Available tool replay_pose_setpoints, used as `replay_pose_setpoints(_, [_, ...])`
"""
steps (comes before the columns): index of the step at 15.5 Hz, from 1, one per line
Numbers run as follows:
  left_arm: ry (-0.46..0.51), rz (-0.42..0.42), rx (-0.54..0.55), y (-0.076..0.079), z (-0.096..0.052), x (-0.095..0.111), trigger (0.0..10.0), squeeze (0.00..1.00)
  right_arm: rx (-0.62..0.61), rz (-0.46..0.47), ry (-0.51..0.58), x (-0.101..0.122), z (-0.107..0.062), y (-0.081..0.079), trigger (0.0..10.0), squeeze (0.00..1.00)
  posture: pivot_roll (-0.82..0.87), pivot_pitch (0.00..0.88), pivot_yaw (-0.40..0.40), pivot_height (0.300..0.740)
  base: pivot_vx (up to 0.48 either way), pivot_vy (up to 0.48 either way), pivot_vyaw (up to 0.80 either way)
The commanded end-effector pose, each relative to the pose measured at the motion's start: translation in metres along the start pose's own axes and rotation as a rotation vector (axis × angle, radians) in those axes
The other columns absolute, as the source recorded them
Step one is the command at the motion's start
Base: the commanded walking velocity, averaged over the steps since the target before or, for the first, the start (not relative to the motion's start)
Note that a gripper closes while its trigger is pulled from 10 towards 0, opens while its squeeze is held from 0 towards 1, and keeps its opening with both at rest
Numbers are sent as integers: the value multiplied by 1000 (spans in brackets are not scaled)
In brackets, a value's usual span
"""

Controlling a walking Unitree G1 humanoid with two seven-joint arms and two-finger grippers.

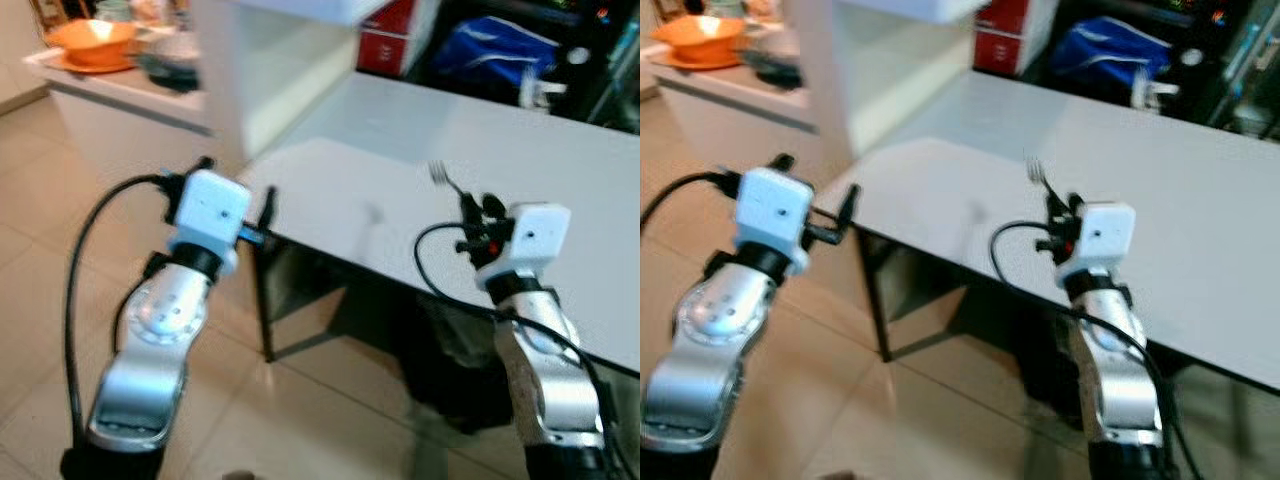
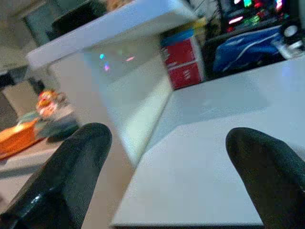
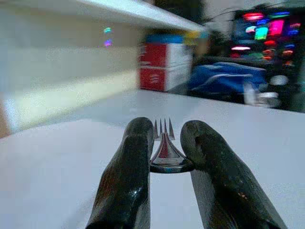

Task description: Setting the table

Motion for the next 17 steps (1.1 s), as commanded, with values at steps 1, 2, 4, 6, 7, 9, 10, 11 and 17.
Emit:
replay_pose_setpoints(1, [-2, 13, 11, -6, -1, 1, 10000, 0, 2, 18, 17, 5, 1, -2, 10000, 0, 68, 9, 1, 740, 0, -480, 0])
replay_pose_setpoints(2, [-3, 16, 11, -6, -1, 0, 10000, 0, -2, 21, 16, 5, 1, -1, 10000, 0, 68, 8, 1, 740, 0, -480, 0])
replay_pose_setpoints(4, [-2, 16, 12, -6, 0, 0, 10000, 0, -18, 30, 15, 5, 2, 2, 10000, 0, 66, 6, 4, 740, 0, -480, 0])
replay_pose_setpoints(6, [-2, 16, 4, -4, -1, 0, 10000, 0, -30, 19, 14, 4, 1, 4, 10000, 0, 66, 4, 5, 740, 0, -480, 0])
replay_pose_setpoints(7, [-4, 16, -8, -2, -1, -1, 10000, 0, -42, -1, 14, 4, 1, 5, 10000, 0, 66, 3, 6, 740, 0, -480, 0])
replay_pose_setpoints(9, [-10, 17, -19, 0, -2, -2, 10000, 0, -66, 0, 9, 2, 2, 8, 10000, 0, 67, 2, 7, 740, 0, -480, 0])
replay_pose_setpoints(10, [-10, 15, -25, 0, -2, -2, 10000, 0, -76, 1, 2, 1, 2, 10, 10000, 0, 66, 2, 8, 740, 0, -480, 0])
replay_pose_setpoints(11, [-13, 16, -38, 3, -2, -3, 10000, 0, -103, -2, -9, -1, 3, 15, 10000, 0, 66, 3, 8, 740, 0, -480, 0])
replay_pose_setpoints(17, [-92, -27, -128, 14, -7, -21, 10000, 0, -142, -63, -88, -17, 1, 20, 10000, 0, 66, 11, 5, 740, 0, -400, 0])
Point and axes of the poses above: a point about 5 cm out from each wrist's last joint towards the gripper, its own z axis pointing out of the wrist towards the gripper, its own x axis along the axis of the wrist's last joint, y = z × x, the point moved 6 cm from there along z, pointing out of the wrist towards the gripper, and after that the axes turned 7 degrees about -z, right-handed, at the moved point
